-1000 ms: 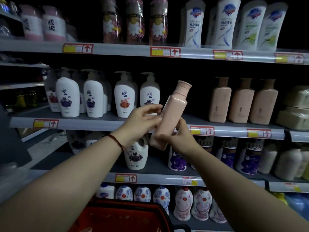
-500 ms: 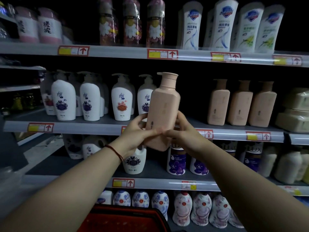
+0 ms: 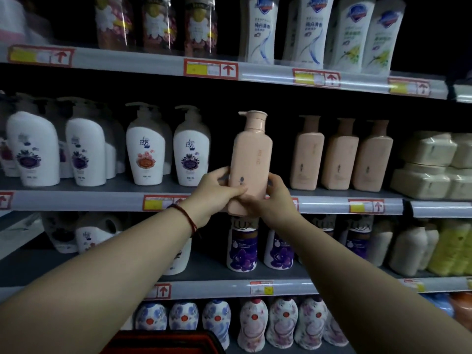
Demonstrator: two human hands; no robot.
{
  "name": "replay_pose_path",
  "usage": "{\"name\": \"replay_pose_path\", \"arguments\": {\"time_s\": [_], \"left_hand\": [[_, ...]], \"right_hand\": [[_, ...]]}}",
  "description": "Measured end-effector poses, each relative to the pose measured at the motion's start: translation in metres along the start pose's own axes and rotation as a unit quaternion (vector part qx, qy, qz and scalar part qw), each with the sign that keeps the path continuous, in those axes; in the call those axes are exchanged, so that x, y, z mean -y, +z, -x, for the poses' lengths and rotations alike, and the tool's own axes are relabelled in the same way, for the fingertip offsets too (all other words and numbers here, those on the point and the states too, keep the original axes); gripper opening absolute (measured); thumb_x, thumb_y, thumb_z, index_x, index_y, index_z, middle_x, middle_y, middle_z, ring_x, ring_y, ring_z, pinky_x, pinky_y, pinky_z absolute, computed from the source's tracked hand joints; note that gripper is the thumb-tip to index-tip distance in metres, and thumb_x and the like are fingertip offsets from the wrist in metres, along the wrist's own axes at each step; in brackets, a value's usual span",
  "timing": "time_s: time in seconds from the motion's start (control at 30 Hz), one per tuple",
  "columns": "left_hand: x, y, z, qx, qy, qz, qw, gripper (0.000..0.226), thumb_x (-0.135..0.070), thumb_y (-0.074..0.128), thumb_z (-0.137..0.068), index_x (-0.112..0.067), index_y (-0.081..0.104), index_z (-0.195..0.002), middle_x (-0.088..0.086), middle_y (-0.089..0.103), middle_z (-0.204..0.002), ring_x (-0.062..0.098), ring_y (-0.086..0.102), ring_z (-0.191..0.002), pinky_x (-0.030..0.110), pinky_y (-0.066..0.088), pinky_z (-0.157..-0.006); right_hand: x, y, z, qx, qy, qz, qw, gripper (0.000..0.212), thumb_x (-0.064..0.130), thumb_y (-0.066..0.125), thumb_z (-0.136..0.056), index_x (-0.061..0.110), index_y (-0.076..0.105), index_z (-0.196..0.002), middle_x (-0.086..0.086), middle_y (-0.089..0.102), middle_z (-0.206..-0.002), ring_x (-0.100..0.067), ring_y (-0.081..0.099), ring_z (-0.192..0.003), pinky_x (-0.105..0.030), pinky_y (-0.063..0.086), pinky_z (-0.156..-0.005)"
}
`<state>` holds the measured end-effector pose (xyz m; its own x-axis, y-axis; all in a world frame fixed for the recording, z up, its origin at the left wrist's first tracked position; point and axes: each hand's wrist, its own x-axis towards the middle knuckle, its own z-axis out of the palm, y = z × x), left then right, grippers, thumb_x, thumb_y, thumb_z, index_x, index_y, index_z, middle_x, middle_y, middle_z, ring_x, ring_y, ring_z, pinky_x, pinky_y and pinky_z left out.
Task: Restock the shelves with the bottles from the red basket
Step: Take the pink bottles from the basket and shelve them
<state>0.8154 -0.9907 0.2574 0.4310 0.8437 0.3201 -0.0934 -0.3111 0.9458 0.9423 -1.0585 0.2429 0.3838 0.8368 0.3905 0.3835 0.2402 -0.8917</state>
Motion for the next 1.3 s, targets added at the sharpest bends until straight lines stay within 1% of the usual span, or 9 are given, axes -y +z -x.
{"name": "replay_pose_path", "arguments": {"time_s": [0.2,0.47,0.67,0.8,0.93,1.03,1.17,1.23,1.3], "left_hand": [[0.013,0.035,-0.068,0.036,0.034,-0.016,0.999,0.064,0.001,0.063,-0.086,-0.008,0.037,-0.143,0.018,0.057,-0.133,0.024,0.057,-0.117,0.042,0.046,-0.103],[0.037,0.068,-0.133,0.012,0.083,-0.033,0.996,0.068,-0.009,0.064,-0.088,-0.015,0.031,-0.147,0.011,0.050,-0.141,0.020,0.051,-0.126,0.037,0.043,-0.105],[0.060,0.074,-0.138,0.016,0.097,-0.155,0.983,0.072,-0.016,0.064,-0.088,-0.017,0.025,-0.149,0.009,0.047,-0.143,0.023,0.048,-0.129,0.038,0.044,-0.104],[0.062,0.075,-0.139,0.007,0.101,-0.229,0.968,0.070,-0.022,0.060,-0.090,-0.023,0.021,-0.149,0.007,0.048,-0.142,0.024,0.051,-0.127,0.043,0.046,-0.103],[0.063,0.074,-0.130,-0.038,0.107,-0.235,0.965,0.064,-0.024,0.061,-0.090,-0.023,0.029,-0.146,0.004,0.051,-0.140,0.022,0.052,-0.126,0.034,0.045,-0.100],[0.065,0.067,-0.112,-0.083,0.166,-0.305,0.934,0.057,-0.027,0.059,-0.089,-0.028,0.035,-0.141,-0.003,0.049,-0.140,0.018,0.048,-0.126,0.033,0.045,-0.095],[0.067,0.046,-0.079,-0.059,0.194,-0.407,0.891,0.051,-0.028,0.053,-0.091,-0.023,0.040,-0.140,-0.003,0.045,-0.143,0.017,0.040,-0.130,0.034,0.042,-0.103],[0.067,0.027,-0.057,-0.059,0.197,-0.443,0.873,0.049,-0.026,0.052,-0.091,-0.019,0.043,-0.139,-0.001,0.046,-0.142,0.018,0.039,-0.131,0.033,0.038,-0.106],[0.067,0.000,-0.029,-0.074,0.229,-0.507,0.828,0.045,-0.023,0.055,-0.088,-0.018,0.052,-0.132,0.000,0.053,-0.135,0.021,0.043,-0.129,0.037,0.040,-0.103]], "right_hand": [[-0.029,-0.032,-0.061,-0.032,-0.013,0.025,0.999,0.074,0.019,0.081,-0.071,0.014,0.040,-0.133,-0.009,0.060,-0.126,-0.024,0.060,-0.112,-0.048,0.053,-0.092],[-0.048,-0.056,-0.128,-0.062,-0.020,0.103,0.993,0.076,0.032,0.082,-0.066,0.017,0.042,-0.130,-0.008,0.061,-0.124,-0.027,0.059,-0.112,-0.049,0.050,-0.094],[-0.070,-0.061,-0.128,-0.043,-0.016,0.184,0.982,0.069,0.029,0.078,-0.076,0.017,0.037,-0.130,-0.005,0.058,-0.121,-0.018,0.055,-0.105,-0.033,0.048,-0.091],[-0.069,-0.058,-0.128,-0.030,-0.005,0.213,0.977,0.068,0.031,0.074,-0.080,0.014,0.034,-0.133,-0.008,0.058,-0.122,-0.022,0.056,-0.107,-0.037,0.047,-0.093],[-0.063,-0.054,-0.123,-0.069,0.007,0.247,0.967,0.064,0.037,0.076,-0.076,0.011,0.042,-0.124,-0.009,0.061,-0.115,-0.025,0.058,-0.103,-0.034,0.047,-0.082],[-0.058,-0.051,-0.109,-0.105,-0.017,0.256,0.961,0.060,0.035,0.074,-0.077,0.012,0.043,-0.123,-0.007,0.055,-0.114,-0.025,0.054,-0.102,-0.032,0.043,-0.076],[-0.052,-0.036,-0.079,-0.155,-0.080,0.358,0.917,0.050,0.020,0.060,-0.087,0.010,0.041,-0.133,-0.011,0.046,-0.128,-0.030,0.046,-0.115,-0.040,0.045,-0.089],[-0.049,-0.022,-0.061,-0.127,-0.078,0.346,0.926,0.047,0.018,0.058,-0.086,0.010,0.044,-0.130,-0.011,0.046,-0.127,-0.030,0.045,-0.117,-0.042,0.045,-0.092],[-0.049,-0.003,-0.039,-0.068,-0.088,0.323,0.940,0.043,0.019,0.058,-0.086,0.010,0.048,-0.127,-0.011,0.047,-0.126,-0.030,0.047,-0.114,-0.040,0.045,-0.091]]}}
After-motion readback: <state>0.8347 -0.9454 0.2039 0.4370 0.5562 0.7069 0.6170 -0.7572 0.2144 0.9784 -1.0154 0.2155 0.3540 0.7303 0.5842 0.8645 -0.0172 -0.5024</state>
